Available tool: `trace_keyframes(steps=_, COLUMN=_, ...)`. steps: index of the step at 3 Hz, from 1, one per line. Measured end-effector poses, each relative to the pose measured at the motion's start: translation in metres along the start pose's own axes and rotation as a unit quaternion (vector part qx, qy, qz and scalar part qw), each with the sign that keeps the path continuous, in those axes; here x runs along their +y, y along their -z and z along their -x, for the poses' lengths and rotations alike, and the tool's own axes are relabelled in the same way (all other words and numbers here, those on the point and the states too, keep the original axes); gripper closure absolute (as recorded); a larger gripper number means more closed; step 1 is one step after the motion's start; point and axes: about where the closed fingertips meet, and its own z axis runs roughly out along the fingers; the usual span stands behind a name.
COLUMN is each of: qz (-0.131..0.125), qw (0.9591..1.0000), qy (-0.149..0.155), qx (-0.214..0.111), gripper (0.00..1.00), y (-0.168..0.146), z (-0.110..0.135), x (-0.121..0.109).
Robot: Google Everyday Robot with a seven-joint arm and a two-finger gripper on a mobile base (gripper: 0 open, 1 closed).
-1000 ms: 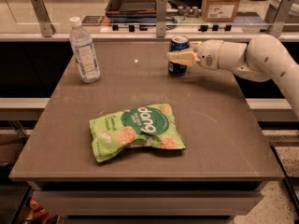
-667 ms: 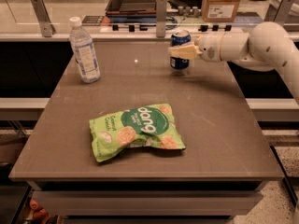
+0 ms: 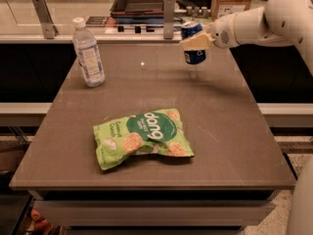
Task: Knock pepsi can over
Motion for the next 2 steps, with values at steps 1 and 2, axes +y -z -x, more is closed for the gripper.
trace_keyframes(steps=1, qz=-0.022, qw=0.9985, qy=0.002, qx=0.051, gripper=1.0, y=0.01, z=-0.007, x=-0.003)
trace_keyframes(steps=2, qz=-0.05, qw=0.993, qy=0.006, qx=0.106, gripper=1.0, y=0.017, z=-0.021, x=-0.007)
